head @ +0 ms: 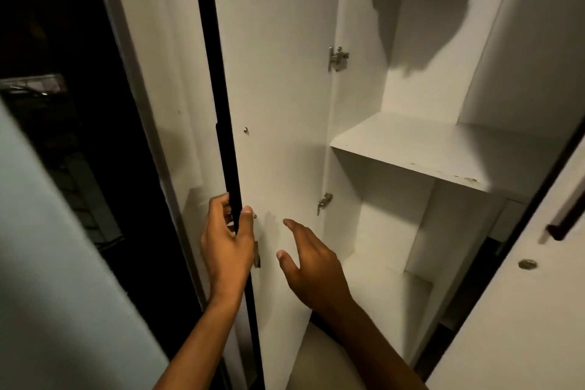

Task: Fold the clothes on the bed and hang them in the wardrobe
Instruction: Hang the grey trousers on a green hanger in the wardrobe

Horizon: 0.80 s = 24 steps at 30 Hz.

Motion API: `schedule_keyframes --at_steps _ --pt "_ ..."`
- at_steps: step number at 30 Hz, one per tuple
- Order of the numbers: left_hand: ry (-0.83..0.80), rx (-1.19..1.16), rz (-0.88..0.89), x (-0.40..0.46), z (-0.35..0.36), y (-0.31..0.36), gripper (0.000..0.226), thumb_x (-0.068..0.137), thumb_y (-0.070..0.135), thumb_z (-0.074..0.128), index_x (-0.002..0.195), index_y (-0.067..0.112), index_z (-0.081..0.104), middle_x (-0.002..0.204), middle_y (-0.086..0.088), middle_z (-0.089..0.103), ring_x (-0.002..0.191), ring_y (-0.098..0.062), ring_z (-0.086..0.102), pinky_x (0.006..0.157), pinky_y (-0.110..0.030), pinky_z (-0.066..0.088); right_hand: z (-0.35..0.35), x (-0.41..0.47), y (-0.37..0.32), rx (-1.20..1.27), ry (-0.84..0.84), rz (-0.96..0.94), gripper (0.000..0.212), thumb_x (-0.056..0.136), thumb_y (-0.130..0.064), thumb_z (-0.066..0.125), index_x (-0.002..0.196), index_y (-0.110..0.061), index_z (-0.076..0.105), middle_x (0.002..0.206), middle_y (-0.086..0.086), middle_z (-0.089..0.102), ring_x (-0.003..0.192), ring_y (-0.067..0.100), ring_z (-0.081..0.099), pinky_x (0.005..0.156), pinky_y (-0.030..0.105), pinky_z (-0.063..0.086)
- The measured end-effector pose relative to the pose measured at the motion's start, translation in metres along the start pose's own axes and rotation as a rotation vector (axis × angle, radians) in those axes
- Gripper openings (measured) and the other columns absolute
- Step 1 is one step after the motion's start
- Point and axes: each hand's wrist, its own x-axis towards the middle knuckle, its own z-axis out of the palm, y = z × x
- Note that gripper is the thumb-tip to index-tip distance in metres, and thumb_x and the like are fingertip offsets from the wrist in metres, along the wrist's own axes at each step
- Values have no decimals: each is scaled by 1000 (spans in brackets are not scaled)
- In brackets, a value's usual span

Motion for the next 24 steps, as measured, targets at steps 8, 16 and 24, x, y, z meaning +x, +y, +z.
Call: schedule_keyframes --at_steps 8,16,24 --pt "-189 -41 322 -45 53 27 34 96 44 50 111 18 67 109 11 47 99 -13 52 75 -30 52 -64 -37 66 -28 217 179 54 103 -41 48 153 -28 32 154 -10 41 136 7 45 106 16 30" --pt "-516 -317 217 -84 147 88 55 86 38 72 127 34 35 98 14 61 83 -8 65 71 -12 51 -195 -64 115 -126 863 245 36 98 -25 54 133 -18 54 123 0 58 109 21 59 90 44 53" --pt "-686 -252 235 -110 249 126 47 86 55 54 112 17 45 74 6 55 64 -9 58 59 -12 43 -297 -39 183 -57 843 438 42 103 -29 49 142 -13 46 137 5 55 121 21 56 97 30 47"
